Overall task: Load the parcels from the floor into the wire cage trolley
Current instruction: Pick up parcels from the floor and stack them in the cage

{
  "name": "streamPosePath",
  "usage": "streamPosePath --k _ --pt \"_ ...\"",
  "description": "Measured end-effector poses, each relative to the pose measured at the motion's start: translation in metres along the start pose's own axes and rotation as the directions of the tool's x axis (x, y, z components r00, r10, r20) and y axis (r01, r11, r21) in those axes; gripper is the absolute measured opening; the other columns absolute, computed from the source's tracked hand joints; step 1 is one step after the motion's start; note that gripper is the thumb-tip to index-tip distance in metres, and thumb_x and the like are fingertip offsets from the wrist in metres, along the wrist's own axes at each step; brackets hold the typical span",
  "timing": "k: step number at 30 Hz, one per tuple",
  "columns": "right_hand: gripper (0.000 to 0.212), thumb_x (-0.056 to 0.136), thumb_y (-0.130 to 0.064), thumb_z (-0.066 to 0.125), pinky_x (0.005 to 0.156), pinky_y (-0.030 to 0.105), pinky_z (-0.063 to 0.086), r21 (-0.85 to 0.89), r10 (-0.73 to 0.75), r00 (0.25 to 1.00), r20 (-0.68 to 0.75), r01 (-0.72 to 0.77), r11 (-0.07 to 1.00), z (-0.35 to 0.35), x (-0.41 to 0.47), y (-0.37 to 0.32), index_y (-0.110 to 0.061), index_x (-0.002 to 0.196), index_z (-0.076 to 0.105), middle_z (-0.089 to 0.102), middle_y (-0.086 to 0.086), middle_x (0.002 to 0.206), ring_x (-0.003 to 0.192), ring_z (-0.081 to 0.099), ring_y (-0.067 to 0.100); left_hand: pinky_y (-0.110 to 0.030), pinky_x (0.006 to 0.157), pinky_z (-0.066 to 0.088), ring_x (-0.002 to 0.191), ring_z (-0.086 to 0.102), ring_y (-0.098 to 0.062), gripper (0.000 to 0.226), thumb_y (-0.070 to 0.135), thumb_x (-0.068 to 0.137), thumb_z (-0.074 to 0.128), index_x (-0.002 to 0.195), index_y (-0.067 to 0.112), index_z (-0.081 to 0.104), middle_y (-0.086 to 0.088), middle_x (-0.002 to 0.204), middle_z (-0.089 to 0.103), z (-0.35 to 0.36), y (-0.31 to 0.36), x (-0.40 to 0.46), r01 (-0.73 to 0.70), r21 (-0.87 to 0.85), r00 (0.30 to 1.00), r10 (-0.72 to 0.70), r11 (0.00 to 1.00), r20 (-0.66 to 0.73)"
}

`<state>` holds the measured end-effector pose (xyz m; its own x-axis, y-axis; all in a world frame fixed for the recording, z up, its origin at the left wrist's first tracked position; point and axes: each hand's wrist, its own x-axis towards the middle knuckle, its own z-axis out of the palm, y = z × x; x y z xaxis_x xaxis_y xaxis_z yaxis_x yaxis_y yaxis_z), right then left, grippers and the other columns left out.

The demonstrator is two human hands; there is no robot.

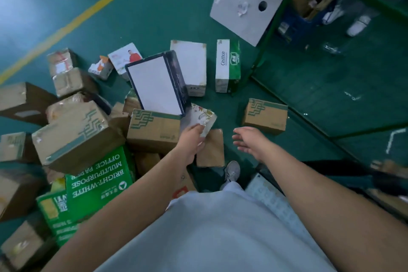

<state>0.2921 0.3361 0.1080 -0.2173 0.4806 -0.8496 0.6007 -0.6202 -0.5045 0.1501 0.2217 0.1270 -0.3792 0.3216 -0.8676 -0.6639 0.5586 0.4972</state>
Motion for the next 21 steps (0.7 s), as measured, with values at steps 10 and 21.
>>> streamPosePath --k 10,21 --pt "0.022 0.105 -0.027 0.051 0.073 0.028 0.051 -0.075 0.053 0.998 0.031 -0.051 0.996 -0.038 0.057 -0.052 -0.013 0.12 0.06 0.066 0.005 0.102 0.089 0.06 0.018 -0.028 0.086 0.054 0.088 0.06 -0.011 0.014 0.017 0.109 0.045 0.11 0.023 0.057 0.002 0.099 0.059 0.052 0.042 0.02 -0.014 -0.054 1.0 0.015 0.998 0.013" --pt "0.03 0.103 -0.029 0.054 0.074 0.029 0.051 -0.108 0.022 0.999 0.036 -0.018 0.994 -0.026 0.077 -0.105 -0.013 0.127 0.062 0.067 0.003 0.104 0.085 0.062 0.016 -0.031 0.09 0.055 0.111 0.061 -0.017 0.021 0.026 0.105 0.055 0.125 0.025 0.056 0.002 0.123 0.061 0.033 0.066 0.046 -0.022 -0.168 1.0 0.022 0.986 -0.005"
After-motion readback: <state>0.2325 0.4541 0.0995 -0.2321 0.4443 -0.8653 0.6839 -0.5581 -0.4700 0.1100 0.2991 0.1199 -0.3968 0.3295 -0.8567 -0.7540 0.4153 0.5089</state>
